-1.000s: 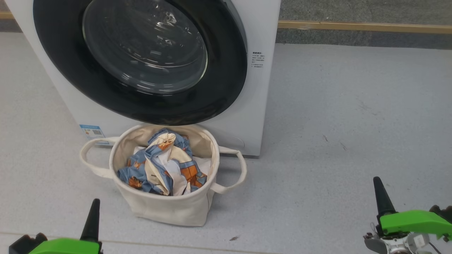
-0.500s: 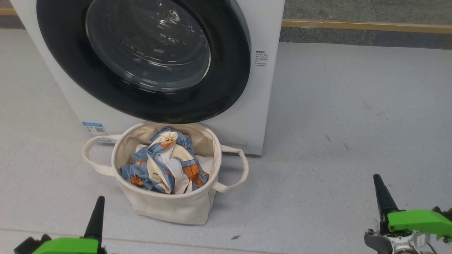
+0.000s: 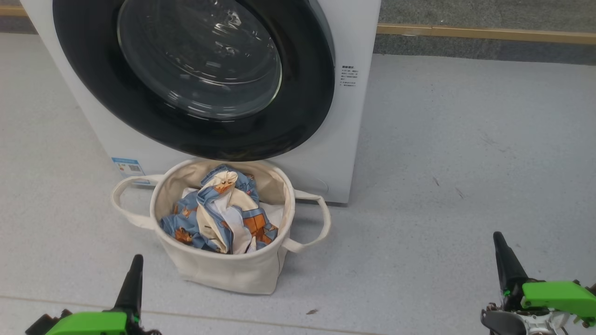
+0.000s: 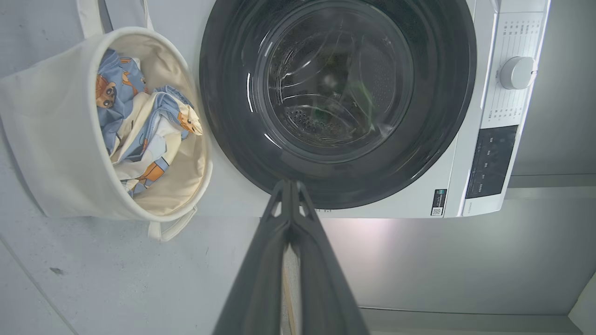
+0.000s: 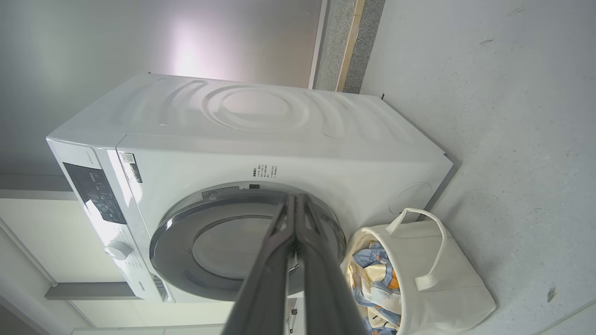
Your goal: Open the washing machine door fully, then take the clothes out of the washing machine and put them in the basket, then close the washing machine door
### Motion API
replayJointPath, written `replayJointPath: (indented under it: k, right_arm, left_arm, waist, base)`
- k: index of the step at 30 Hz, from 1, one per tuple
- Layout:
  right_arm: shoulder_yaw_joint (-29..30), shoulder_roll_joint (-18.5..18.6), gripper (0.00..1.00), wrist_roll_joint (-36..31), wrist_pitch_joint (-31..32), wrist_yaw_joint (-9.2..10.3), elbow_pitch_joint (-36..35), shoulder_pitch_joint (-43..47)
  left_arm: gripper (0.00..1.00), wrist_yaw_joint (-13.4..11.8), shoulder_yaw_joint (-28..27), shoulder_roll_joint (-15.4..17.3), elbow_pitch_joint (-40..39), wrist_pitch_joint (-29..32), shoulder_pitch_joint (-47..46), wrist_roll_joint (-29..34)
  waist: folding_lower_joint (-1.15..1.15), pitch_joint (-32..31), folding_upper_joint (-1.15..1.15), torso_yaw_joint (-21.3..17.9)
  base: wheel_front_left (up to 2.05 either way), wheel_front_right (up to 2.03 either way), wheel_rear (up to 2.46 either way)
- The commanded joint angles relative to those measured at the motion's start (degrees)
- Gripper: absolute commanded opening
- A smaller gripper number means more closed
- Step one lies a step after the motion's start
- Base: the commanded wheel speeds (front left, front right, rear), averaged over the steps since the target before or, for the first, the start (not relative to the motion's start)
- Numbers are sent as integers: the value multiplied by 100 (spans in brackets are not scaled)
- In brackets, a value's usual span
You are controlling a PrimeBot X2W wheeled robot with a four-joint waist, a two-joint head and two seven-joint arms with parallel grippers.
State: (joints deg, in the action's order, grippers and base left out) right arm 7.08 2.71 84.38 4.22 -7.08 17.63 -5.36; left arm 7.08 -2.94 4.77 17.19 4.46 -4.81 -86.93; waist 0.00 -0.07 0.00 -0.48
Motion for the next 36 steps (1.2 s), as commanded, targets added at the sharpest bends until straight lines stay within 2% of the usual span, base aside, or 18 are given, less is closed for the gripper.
replayJointPath:
  k: [1,11,36]
  right_arm:
    - [-81,21,0,148,67,-38,-259,-126]
    - [-54,17,0,777,228,-41,-360,-83]
    - [-55,17,0,778,227,-41,-360,-83]
  left_arm:
    - [0,37,-231,-4,-227,46,-151,-111]
    - [0,41,-363,-189,-315,207,-138,-519]
    - [0,41,-361,-190,-315,206,-138,-521]
  waist:
    - [0,3,0,5]
    - [0,25,0,48]
    - [0,25,0,48]
  base:
    - [0,0,0]
    - [0,0,0]
    - [0,0,0]
